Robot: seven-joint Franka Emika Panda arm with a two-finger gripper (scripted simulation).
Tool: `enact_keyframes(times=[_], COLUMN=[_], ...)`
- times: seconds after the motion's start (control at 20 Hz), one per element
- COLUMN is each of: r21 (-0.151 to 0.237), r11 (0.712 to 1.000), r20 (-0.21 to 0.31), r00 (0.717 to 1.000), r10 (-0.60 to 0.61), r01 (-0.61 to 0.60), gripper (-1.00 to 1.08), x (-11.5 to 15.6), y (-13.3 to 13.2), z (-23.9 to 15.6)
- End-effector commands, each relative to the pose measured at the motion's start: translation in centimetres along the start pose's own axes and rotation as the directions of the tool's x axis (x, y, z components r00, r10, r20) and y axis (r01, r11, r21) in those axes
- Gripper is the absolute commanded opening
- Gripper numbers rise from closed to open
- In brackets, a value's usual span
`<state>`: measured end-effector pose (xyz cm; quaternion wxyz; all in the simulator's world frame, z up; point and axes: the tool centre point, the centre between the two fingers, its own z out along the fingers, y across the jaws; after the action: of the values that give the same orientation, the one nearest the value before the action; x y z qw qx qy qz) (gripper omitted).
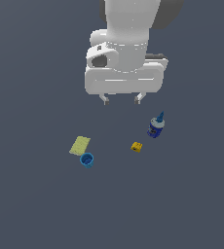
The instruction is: Pick up a designated object from a clutter of objects.
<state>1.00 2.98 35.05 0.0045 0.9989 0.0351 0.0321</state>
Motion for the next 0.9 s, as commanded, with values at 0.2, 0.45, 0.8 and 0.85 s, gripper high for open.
enact_keyframes(times=[0.2,0.45,0.8,0.85], r21=[0.000,0.001,0.002,0.002], r11=[1.000,1.000,1.000,1.000], r20=[-0.005,-0.021,-0.021,-0.020], r00=[1.000,1.000,1.000,1.000], r10=[-0.005,-0.021,-0.019,-0.016], r01=[0.005,0.021,0.019,0.017], gripper=[1.00,1.00,1.00,1.00], x=[0.2,0.7,0.7,0.7], y=[-0.3,-0.8,-1.0,-1.1], z=[-0.2,-1.0,-0.9,-0.8])
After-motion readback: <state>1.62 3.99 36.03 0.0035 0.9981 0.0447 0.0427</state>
